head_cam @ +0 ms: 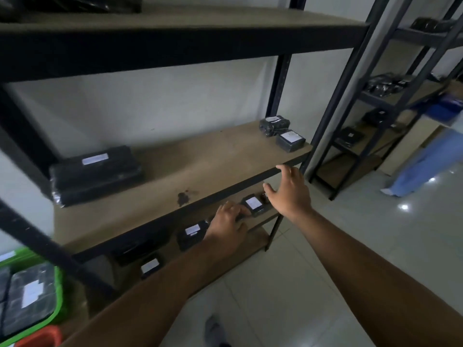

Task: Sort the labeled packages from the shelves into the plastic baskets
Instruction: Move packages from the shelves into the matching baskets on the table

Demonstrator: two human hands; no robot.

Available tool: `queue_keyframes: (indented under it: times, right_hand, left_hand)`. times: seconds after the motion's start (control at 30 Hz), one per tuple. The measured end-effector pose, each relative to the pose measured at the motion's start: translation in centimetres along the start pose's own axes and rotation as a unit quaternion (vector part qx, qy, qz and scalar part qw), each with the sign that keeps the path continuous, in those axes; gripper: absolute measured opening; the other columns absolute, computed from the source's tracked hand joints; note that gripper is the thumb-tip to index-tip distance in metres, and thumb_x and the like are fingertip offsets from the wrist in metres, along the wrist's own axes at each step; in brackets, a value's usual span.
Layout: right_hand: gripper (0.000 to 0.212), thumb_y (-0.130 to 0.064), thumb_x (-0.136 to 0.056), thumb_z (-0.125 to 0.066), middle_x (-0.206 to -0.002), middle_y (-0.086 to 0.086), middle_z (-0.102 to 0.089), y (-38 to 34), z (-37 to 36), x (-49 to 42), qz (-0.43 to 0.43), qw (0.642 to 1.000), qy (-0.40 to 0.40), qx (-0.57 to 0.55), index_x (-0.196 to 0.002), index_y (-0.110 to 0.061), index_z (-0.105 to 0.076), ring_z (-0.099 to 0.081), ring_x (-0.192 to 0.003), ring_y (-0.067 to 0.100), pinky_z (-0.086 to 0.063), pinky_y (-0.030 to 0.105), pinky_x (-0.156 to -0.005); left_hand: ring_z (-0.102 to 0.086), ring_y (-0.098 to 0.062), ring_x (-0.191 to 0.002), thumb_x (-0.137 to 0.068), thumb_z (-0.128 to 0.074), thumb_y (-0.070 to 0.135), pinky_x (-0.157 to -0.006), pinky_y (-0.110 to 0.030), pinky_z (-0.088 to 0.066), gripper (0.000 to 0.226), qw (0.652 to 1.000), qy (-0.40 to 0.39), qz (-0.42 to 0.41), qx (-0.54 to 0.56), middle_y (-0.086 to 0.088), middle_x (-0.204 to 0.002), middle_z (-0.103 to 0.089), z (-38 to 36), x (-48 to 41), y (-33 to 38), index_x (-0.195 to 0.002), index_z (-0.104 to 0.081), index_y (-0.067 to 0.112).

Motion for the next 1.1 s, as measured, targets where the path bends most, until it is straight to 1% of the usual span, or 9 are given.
queue_keyframes:
  times: [0.17, 0.3, 0.4, 0.6, 0.8, 0.87, 0.93, 1.0, 1.1]
  right_hand:
    - [0.068, -0.046, -0.091, -0.074, -0.148, 0.012, -0.045, 2.1, -1.7, -8.6, -0.021, 0.999, -0.006, -0.029, -0.147, -0.022, -0.044, -0.047, -0.133, 0.032, -0.055, 0.047, -0.097]
    - [0.074, -0.041, -0.088, -0.079, -0.146, 0.017, -0.047, 4.3, -2.8, -14.1, -0.060, 0.997, 0.013, -0.041, -0.148, -0.019, -0.043, -0.048, -0.134, 0.037, -0.053, 0.046, -0.098]
    - [0.086, -0.038, -0.085, -0.084, -0.149, 0.019, -0.041, 6.1, -3.2, -16.5, -0.076, 0.994, 0.035, -0.074, -0.153, -0.015, -0.037, -0.048, -0.134, 0.040, -0.054, 0.048, -0.102]
    - [0.108, -0.040, -0.079, -0.089, -0.149, 0.019, -0.035, 10.4, -4.3, -20.1, -0.096, 0.988, 0.052, -0.107, -0.160, -0.019, -0.022, -0.051, -0.133, 0.044, -0.057, 0.056, -0.102]
    - [0.119, -0.043, -0.081, -0.088, -0.159, 0.020, -0.030, 13.4, -5.6, -22.9, -0.155, 0.975, -0.030, -0.159, -0.167, -0.015, -0.009, -0.045, -0.141, 0.042, -0.047, 0.050, -0.111]
    - [0.119, -0.044, -0.080, -0.088, -0.159, 0.019, -0.035, 14.0, -5.9, -23.7, -0.165, 0.970, -0.047, -0.174, -0.167, -0.011, -0.013, -0.045, -0.143, 0.039, -0.045, 0.049, -0.113]
    - [0.112, -0.046, -0.076, -0.090, -0.151, 0.017, -0.045, 14.5, -6.2, -24.3, -0.163, 0.969, -0.048, -0.182, -0.162, -0.011, -0.027, -0.052, -0.137, 0.036, -0.049, 0.047, -0.111]
    - [0.100, -0.048, -0.070, -0.090, -0.141, 0.012, -0.052, 15.1, -6.7, -24.4, -0.156, 0.967, -0.034, -0.199, -0.152, -0.014, -0.043, -0.060, -0.126, 0.033, -0.054, 0.046, -0.106]
    - [0.092, -0.044, -0.068, -0.093, -0.136, 0.007, -0.056, 15.5, -6.8, -24.0, -0.146, 0.959, 0.002, -0.242, -0.144, -0.016, -0.050, -0.063, -0.121, 0.027, -0.055, 0.043, -0.105]
  left_hand:
    - [-0.053, -0.004, -0.116, -0.095, -0.062, 0.017, -0.096, -0.029, -0.052, 0.030, 0.999, -0.019, -0.025, -0.008, 0.015, -0.127, -0.056, -0.3, -9.3, 0.4, -0.117, -0.065, 0.038]
    - [-0.053, -0.014, -0.124, -0.092, -0.064, 0.008, -0.102, -0.034, -0.050, 0.036, 0.999, -0.020, -0.029, -0.016, 0.006, -0.131, -0.057, -0.5, -15.1, -0.9, -0.123, -0.066, 0.026]
    - [-0.049, -0.014, -0.125, -0.092, -0.061, 0.010, -0.102, -0.038, -0.050, 0.037, 0.998, -0.031, -0.042, -0.037, 0.007, -0.132, -0.056, -1.5, -17.6, -1.5, -0.125, -0.064, 0.025]
    - [-0.048, -0.015, -0.135, -0.092, -0.061, 0.033, -0.109, -0.039, -0.045, 0.041, 0.997, -0.021, -0.052, -0.057, 0.010, -0.141, -0.057, -4.4, -21.0, -1.6, -0.133, -0.062, 0.029]
    - [-0.045, -0.013, -0.141, -0.096, -0.064, 0.051, -0.113, -0.030, -0.028, 0.047, 0.993, -0.004, -0.018, -0.115, 0.012, -0.150, -0.055, -6.8, -23.7, -1.7, -0.140, -0.059, 0.034]
    - [-0.044, -0.010, -0.141, -0.099, -0.060, 0.054, -0.113, -0.028, -0.025, 0.044, 0.991, 0.019, 0.007, -0.132, 0.017, -0.149, -0.055, -7.1, -24.1, -2.0, -0.139, -0.062, 0.036]
    - [-0.045, -0.008, -0.140, -0.101, -0.056, 0.055, -0.115, -0.029, -0.027, 0.039, 0.986, 0.038, 0.006, -0.161, 0.022, -0.147, -0.055, -7.2, -24.2, -1.9, -0.135, -0.064, 0.038]
    - [-0.045, -0.007, -0.139, -0.103, -0.051, 0.056, -0.117, -0.031, -0.030, 0.038, 0.981, 0.043, -0.006, -0.190, 0.023, -0.145, -0.054, -7.5, -24.0, -1.8, -0.135, -0.062, 0.039]
    - [-0.044, -0.008, -0.139, -0.105, -0.048, 0.056, -0.116, -0.033, -0.033, 0.039, 0.976, 0.043, -0.009, -0.215, 0.021, -0.145, -0.053, -7.7, -23.9, -1.6, -0.138, -0.059, 0.039]
Point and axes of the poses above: each hand's wrist, its own x-axis away from the middle knuckle, its own z-axis out of the back of the hand, y = z × x, the point moved 7 cm from there along -x, towards the middle knuckle
